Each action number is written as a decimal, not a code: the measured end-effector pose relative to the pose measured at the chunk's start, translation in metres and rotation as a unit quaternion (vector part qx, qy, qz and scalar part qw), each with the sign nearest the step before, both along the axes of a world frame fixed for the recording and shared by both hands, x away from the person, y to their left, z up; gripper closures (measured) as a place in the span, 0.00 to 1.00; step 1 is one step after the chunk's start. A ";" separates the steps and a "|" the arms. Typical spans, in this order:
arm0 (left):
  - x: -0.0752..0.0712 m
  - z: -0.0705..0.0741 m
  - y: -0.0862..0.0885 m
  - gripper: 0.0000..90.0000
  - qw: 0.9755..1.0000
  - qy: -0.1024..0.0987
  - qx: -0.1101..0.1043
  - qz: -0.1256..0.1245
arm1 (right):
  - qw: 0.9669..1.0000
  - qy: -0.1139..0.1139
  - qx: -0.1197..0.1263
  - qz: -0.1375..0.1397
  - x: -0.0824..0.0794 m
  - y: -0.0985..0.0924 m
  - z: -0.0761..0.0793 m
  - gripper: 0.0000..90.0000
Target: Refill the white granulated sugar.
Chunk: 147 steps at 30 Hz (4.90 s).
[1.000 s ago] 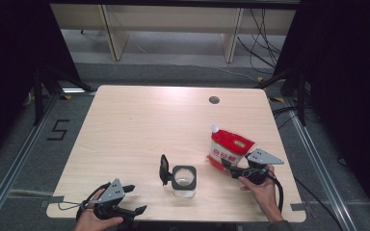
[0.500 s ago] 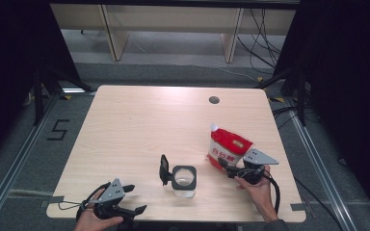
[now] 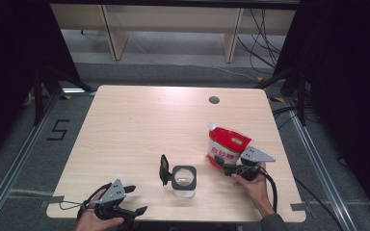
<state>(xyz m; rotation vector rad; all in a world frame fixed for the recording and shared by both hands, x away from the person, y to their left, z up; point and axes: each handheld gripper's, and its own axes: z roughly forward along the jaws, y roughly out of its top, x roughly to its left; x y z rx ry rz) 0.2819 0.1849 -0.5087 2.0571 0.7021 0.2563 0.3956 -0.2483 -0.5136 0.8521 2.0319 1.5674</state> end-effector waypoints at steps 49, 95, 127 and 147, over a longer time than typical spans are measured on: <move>-0.001 0.003 0.001 0.20 1.000 -0.014 0.002 -0.010 | 0.997 0.013 -0.073 -0.005 0.003 0.017 0.006 0.42; -0.002 0.003 -0.001 0.21 1.000 -0.004 0.006 -0.015 | 0.998 0.046 -0.035 -0.013 0.005 0.026 0.000 0.42; -0.001 0.002 -0.003 0.21 1.000 -0.013 0.011 -0.025 | 0.999 0.007 0.001 -0.036 -0.008 0.018 -0.003 0.36; -0.002 0.004 0.000 0.21 1.000 -0.007 0.008 -0.015 | 0.998 -0.002 -0.050 -0.037 -0.016 0.020 0.009 0.44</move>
